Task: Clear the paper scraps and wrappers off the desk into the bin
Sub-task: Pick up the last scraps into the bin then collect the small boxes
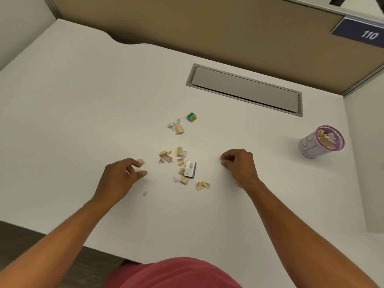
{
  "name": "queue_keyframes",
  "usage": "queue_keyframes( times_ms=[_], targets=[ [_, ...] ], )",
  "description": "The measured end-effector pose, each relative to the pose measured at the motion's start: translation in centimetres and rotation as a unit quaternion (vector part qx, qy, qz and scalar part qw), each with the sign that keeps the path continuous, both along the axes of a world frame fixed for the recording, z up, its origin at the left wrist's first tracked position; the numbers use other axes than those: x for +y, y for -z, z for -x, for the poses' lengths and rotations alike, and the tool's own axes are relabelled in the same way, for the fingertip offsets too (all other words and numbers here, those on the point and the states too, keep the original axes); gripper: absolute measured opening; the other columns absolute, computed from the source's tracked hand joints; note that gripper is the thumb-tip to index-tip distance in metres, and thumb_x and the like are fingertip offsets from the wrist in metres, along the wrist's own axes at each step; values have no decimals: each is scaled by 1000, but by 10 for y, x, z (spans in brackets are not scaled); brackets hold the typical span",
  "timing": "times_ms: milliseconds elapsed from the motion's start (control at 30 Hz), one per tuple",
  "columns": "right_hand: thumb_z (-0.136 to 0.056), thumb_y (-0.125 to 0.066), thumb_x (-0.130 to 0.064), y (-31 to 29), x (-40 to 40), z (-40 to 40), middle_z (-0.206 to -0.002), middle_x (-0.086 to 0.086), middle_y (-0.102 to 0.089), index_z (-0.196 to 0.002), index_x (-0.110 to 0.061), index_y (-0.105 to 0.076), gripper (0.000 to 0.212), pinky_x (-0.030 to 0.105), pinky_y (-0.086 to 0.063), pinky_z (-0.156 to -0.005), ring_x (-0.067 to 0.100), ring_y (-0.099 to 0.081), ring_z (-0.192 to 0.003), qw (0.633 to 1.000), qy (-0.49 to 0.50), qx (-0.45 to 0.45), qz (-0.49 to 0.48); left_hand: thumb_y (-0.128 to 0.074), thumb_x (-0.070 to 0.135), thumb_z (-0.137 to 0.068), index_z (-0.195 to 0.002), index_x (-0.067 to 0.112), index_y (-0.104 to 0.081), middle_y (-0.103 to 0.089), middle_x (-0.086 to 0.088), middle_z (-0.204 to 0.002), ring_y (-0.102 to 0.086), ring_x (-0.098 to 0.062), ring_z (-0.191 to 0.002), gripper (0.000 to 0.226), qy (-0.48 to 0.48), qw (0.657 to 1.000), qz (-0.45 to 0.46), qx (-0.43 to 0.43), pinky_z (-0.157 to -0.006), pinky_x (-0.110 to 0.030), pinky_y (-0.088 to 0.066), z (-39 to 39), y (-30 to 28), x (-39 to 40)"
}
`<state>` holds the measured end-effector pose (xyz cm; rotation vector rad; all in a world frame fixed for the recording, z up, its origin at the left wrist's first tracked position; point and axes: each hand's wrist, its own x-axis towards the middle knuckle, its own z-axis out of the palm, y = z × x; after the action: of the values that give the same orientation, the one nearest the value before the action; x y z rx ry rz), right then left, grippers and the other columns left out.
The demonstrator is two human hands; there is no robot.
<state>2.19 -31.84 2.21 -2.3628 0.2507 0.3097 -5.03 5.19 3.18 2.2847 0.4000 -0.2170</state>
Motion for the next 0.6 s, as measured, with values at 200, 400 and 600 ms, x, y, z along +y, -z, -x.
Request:
queue_keyframes(
  times_ms=[200,400,600],
  targets=[
    [-85,-77,-9,-12,29,-8,-98,-3,-73,-99,-15,-76,15,30,-57,-81,13,-68,-83,998,-12,-56,-37,-99,16,-62,-103,40,-68,-62,8,-93,-60,-10,-65,57,144,985,25,87,-67,-26,-52,21,9,8],
    [-65,-94,-31,-13,51,41,-94,-6,-66,-94,-24,-69,39,23,-45,-68,12,-56,-70,999,-33,-11,-32,-98,40,-60,-91,37,-63,-58,10,-85,-58,-7,-81,47,159,986,-23,46,-72,-33,-48,14,19,18],
    [-60,-95,-37,4,79,84,-101,-14,-53,-100,-35,-57,55,15,-42,-73,-3,-56,-94,999,-37,4,-27,-98,49,-56,-76,32,-64,-61,10,-67,-57,-6,-64,42,149,987,-22,63,-59,-27,-39,-15,20,11]
  ],
)
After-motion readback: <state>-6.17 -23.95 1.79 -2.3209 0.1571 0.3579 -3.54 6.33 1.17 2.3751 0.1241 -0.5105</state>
